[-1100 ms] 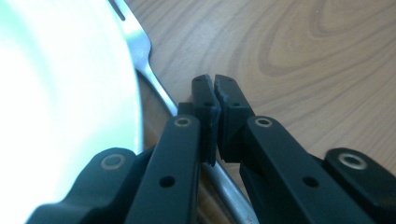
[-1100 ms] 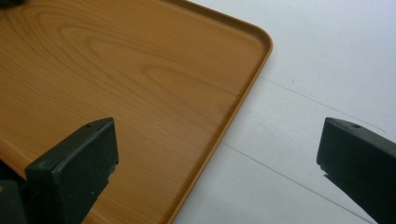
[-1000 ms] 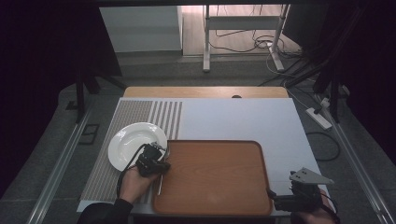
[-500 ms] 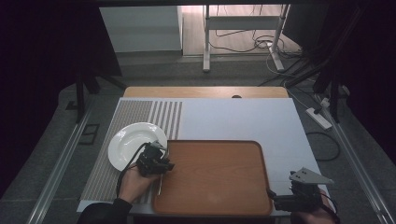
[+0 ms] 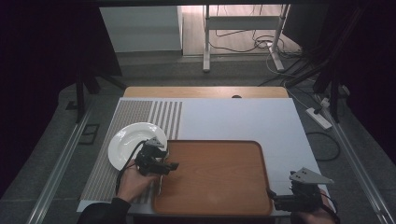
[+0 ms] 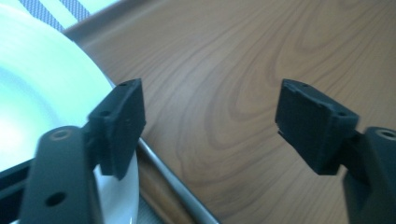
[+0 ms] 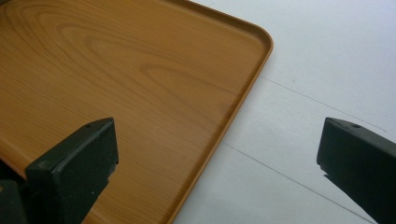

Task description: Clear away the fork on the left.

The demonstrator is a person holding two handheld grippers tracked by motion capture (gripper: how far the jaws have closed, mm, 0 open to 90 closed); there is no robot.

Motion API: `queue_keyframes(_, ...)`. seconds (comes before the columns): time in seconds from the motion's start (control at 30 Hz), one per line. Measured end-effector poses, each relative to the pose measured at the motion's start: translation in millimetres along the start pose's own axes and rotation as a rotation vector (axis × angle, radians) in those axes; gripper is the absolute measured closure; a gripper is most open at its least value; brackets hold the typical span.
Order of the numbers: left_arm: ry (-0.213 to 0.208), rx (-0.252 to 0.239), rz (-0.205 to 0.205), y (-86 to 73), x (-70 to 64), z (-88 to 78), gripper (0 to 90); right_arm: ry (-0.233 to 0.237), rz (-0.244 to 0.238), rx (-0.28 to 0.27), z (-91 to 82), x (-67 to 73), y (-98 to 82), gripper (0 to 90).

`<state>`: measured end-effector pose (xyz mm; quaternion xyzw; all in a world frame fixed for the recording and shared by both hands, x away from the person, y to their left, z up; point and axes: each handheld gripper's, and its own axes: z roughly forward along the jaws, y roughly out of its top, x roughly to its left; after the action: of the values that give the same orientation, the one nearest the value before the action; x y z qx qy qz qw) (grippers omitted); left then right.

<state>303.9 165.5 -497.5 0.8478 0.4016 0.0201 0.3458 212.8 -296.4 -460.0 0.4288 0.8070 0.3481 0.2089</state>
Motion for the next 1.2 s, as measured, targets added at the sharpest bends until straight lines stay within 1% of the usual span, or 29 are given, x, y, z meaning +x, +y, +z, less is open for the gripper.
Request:
queue_keyframes(0.1,0.003,-0.001,0.021,-0.9,-0.7,-2.0,10.1,0.001,0.0,0.001,0.1,0.0,0.0,0.0)
queue_keyframes(0.2,-0.013,-0.015,0.022,-1.7,0.5,-3.1,2.9,0.001,0.001,0.002,0.2,0.0,0.1,0.0)
queue_keyframes(0.3,-0.009,-0.022,0.027,-2.8,1.3,-4.2,0.8,0.002,0.001,0.002,0.3,0.0,0.1,0.0)
queue_keyframes(0.4,0.012,-0.025,0.042,-3.9,1.9,-5.9,0.0,0.003,0.003,0.002,0.2,-0.4,0.1,0.0)
queue_keyframes(0.5,0.048,-0.019,0.074,-5.3,1.9,-7.8,0.0,0.004,0.005,0.003,0.3,-0.7,0.2,0.0)
queue_keyframes(0.63,0.047,-0.019,0.06,-6.9,4.0,-12.4,0.0,0.003,0.006,0.002,0.5,-0.6,0.2,0.0)
queue_keyframes(0.77,0.045,-0.038,0.038,-9.9,7.5,-19.3,0.0,0.003,0.008,0.005,0.6,-0.9,0.2,0.0)
queue_keyframes(0.87,0.066,-0.05,0.028,-12.9,10.6,-23.7,0.0,0.003,0.009,0.006,0.7,-0.8,0.3,0.0)
queue_keyframes(0.97,0.071,-0.056,0.017,-15.9,12.7,-26.7,0.0,0.002,0.008,0.006,0.7,-0.8,0.3,0.0)
queue_keyframes(1.2,0.064,-0.061,-0.003,-22.2,16.2,-31.6,0.0,0.003,0.011,0.006,0.6,-1.0,0.3,0.0)
